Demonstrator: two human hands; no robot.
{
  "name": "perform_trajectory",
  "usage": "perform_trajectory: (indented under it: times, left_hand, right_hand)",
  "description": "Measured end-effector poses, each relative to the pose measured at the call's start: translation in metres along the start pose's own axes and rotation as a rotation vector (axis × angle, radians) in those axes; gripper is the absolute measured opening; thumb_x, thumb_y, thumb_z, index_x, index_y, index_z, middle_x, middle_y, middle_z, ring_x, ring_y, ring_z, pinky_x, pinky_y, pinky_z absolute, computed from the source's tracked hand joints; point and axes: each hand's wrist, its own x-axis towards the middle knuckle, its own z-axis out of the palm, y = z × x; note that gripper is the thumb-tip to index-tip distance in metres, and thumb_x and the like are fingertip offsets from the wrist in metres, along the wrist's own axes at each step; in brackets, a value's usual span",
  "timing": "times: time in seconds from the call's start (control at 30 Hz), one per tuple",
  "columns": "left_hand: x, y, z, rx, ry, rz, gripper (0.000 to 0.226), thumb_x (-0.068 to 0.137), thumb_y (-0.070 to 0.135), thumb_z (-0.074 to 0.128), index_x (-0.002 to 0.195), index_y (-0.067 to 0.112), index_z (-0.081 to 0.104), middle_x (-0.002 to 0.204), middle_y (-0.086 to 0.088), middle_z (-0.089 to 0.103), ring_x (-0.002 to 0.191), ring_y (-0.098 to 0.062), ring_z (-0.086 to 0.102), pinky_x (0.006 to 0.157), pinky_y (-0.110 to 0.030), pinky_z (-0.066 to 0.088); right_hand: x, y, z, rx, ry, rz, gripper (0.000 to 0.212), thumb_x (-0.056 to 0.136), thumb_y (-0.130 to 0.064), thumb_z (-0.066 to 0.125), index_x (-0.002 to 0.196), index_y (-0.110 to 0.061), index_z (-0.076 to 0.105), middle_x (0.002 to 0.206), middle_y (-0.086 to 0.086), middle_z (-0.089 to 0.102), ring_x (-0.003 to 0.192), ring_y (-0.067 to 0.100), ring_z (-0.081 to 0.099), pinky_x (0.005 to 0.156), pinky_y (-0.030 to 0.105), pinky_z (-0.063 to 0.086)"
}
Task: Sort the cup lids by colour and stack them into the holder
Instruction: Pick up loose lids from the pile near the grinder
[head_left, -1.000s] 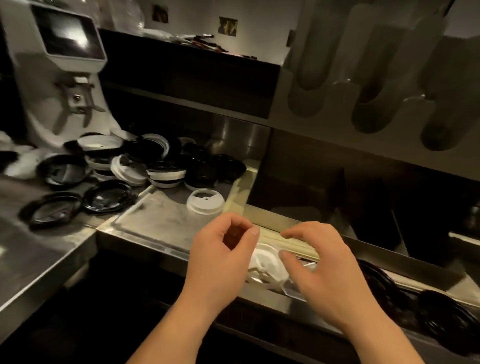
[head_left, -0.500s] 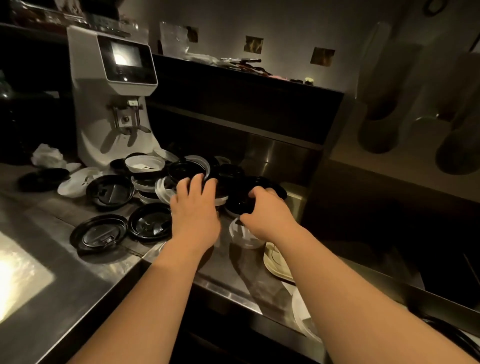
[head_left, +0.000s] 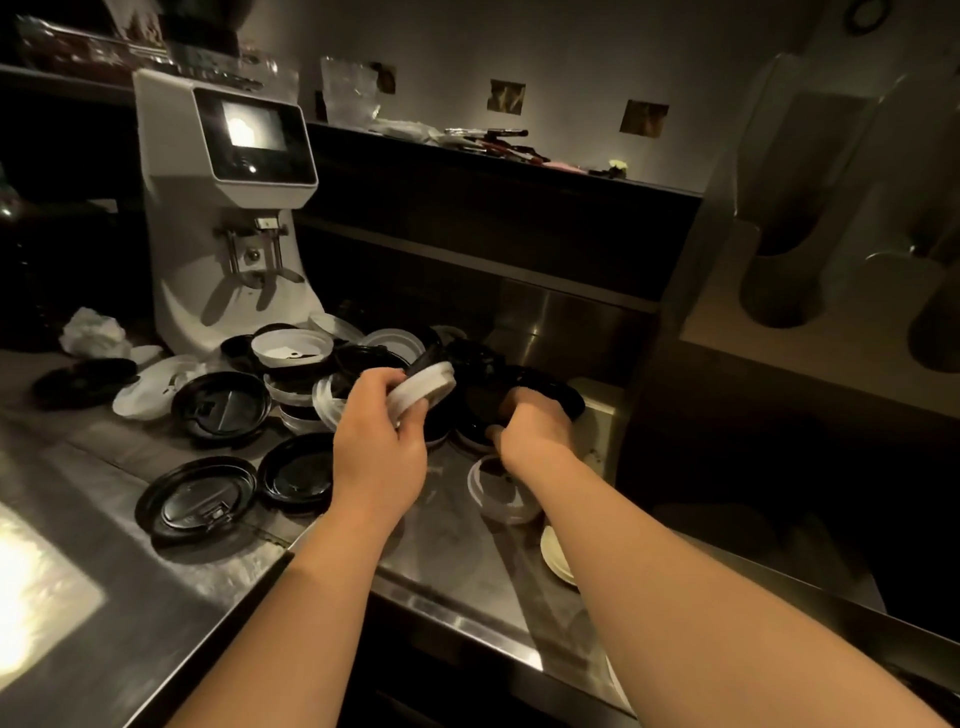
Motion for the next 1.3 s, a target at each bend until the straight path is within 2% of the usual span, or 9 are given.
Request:
perform_trajectory:
  times: [0.17,0.27,0.4,0.5,0.6,0.83,1.03,1.17,1.3]
  left_hand:
    - [-0.022,0.020,-0.007,-0.379,0.092,-0.246,0.020,0.097,0.021,0.064,0.113,0.023,0.051,0.102,0.001,0.061,0.085,-0.001,0.061,0.073,-0.015,0.051]
    - [-0.028,0.021,-0.007,-0.568,0.123,-0.396,0.020,0.097,0.018,0.065,0.112,0.025,0.053,0.109,-0.003,0.064,0.099,-0.015,0.067,0.087,-0.035,0.058]
    - [-0.032,0.027,-0.015,-0.934,0.161,-0.568,0.017,0.100,0.009,0.058,0.112,0.020,0.055,0.120,-0.007,0.064,0.108,-0.022,0.068,0.088,-0.042,0.059]
    - [-0.038,0.027,-0.017,-1.118,0.135,-0.664,0.025,0.100,0.007,0.055,0.123,0.017,0.054,0.129,-0.012,0.062,0.115,-0.029,0.066,0.093,-0.050,0.057]
    - [-0.047,0.027,-0.015,-1.255,0.070,-0.722,0.039,0.094,0.002,0.055,0.130,0.016,0.055,0.130,-0.014,0.064,0.114,-0.033,0.067,0.097,-0.053,0.053]
    - [-0.054,0.027,-0.025,-1.374,-0.082,-0.770,0.050,0.084,0.011,0.062,0.134,0.016,0.059,0.125,-0.011,0.069,0.112,-0.028,0.069,0.099,-0.049,0.051]
    - [-0.056,0.026,-0.027,-1.544,-0.029,-0.856,0.040,0.081,0.019,0.066,0.121,0.016,0.064,0.112,-0.011,0.073,0.099,-0.027,0.074,0.092,-0.049,0.057]
    - [-0.064,0.036,-0.023,-1.656,-0.039,-0.923,0.050,0.079,0.025,0.071,0.128,0.015,0.062,0.116,-0.013,0.073,0.102,-0.030,0.073,0.086,-0.050,0.059]
    - [-0.079,0.058,-0.016,-1.747,-0.157,-0.953,0.069,0.041,0.019,0.102,0.105,0.009,0.079,0.121,-0.015,0.071,0.104,-0.033,0.072,0.078,-0.048,0.061]
  right_hand:
    - [-0.001,-0.002,0.003,-0.025,-0.053,-0.003,0.075,0.081,-0.043,0.081,0.143,-0.025,0.044,0.140,0.006,0.045,0.127,0.034,0.048,0.101,0.047,0.050]
    - [-0.001,-0.004,0.002,-0.026,-0.034,0.014,0.064,0.081,-0.037,0.082,0.137,-0.020,0.054,0.137,0.006,0.048,0.123,0.032,0.052,0.098,0.044,0.052]
    - [-0.002,-0.002,0.003,0.047,-0.027,0.003,0.045,0.083,-0.035,0.081,0.120,-0.015,0.064,0.121,0.007,0.060,0.102,0.028,0.063,0.080,0.035,0.057]
    - [-0.002,-0.001,0.005,0.032,-0.011,-0.022,0.061,0.081,-0.047,0.079,0.129,-0.014,0.059,0.135,0.008,0.053,0.117,0.031,0.057,0.091,0.040,0.056]
    - [-0.001,-0.004,0.009,0.002,-0.025,-0.042,0.080,0.080,-0.061,0.073,0.140,-0.013,0.050,0.144,0.010,0.043,0.123,0.031,0.052,0.091,0.038,0.052]
    - [0.000,-0.007,0.015,0.128,0.024,0.018,0.059,0.078,-0.044,0.079,0.125,-0.018,0.056,0.129,0.006,0.050,0.104,0.026,0.058,0.072,0.032,0.052]
    - [-0.018,-0.007,-0.022,0.632,0.023,0.083,0.040,0.080,-0.044,0.077,0.106,-0.023,0.055,0.106,0.004,0.063,0.089,0.021,0.061,0.065,0.031,0.049]
    - [-0.054,0.011,-0.053,1.097,-0.162,0.118,0.044,0.083,-0.042,0.075,0.119,-0.020,0.061,0.110,0.010,0.072,0.101,0.029,0.067,0.093,0.050,0.056]
    - [-0.099,0.042,-0.083,1.443,-0.330,0.062,0.034,0.089,-0.040,0.066,0.113,-0.017,0.073,0.114,0.014,0.074,0.111,0.038,0.068,0.098,0.056,0.054]
